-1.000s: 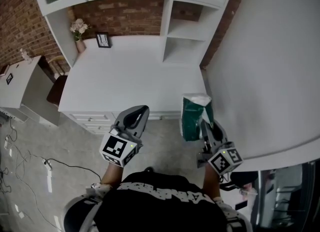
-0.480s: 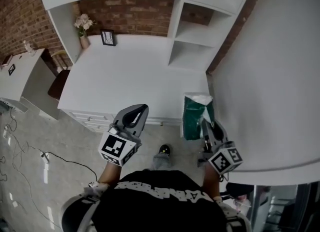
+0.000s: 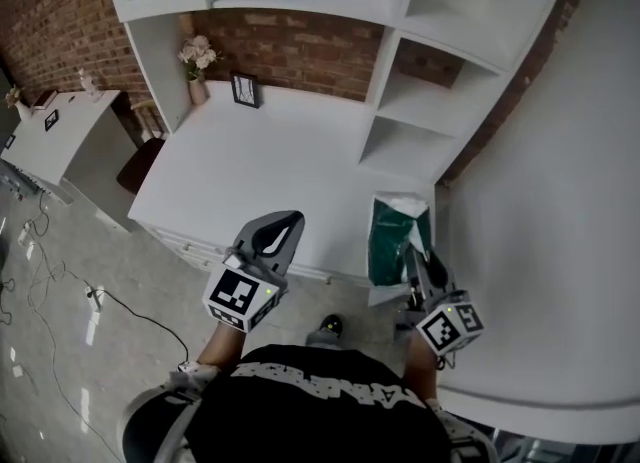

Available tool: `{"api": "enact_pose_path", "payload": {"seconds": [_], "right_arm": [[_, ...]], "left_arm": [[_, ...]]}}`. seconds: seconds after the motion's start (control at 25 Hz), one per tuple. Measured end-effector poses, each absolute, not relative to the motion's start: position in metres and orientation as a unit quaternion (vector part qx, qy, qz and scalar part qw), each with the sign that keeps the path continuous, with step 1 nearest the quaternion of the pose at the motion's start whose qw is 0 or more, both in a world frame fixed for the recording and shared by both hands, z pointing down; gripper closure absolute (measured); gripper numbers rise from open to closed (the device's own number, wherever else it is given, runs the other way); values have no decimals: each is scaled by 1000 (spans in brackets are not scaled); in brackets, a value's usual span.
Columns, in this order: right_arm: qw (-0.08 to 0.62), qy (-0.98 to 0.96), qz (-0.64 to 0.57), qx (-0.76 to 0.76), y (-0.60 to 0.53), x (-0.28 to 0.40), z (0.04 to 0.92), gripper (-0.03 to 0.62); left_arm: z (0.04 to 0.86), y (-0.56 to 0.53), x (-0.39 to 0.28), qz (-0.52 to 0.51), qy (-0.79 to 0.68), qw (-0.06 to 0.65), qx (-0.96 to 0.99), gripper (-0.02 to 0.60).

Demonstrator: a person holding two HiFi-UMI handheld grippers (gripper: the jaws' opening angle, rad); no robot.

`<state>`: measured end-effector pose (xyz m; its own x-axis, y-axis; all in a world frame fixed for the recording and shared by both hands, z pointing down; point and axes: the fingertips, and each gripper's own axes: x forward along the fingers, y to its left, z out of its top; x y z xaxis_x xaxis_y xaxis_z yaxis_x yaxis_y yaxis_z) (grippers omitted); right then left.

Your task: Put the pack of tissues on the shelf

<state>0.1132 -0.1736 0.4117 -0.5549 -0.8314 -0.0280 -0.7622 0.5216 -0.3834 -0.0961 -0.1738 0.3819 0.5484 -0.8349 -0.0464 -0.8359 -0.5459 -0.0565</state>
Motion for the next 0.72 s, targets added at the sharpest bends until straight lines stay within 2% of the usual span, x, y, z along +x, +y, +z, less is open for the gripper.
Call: {"api": "enact_pose_path", "payload": {"seconds": [0.72], "right_arm": [[114,893,-173,-400,-270,139,409,493]], "left_arm": [[367,-245,-72,-4,532,48,-846,545]]}}
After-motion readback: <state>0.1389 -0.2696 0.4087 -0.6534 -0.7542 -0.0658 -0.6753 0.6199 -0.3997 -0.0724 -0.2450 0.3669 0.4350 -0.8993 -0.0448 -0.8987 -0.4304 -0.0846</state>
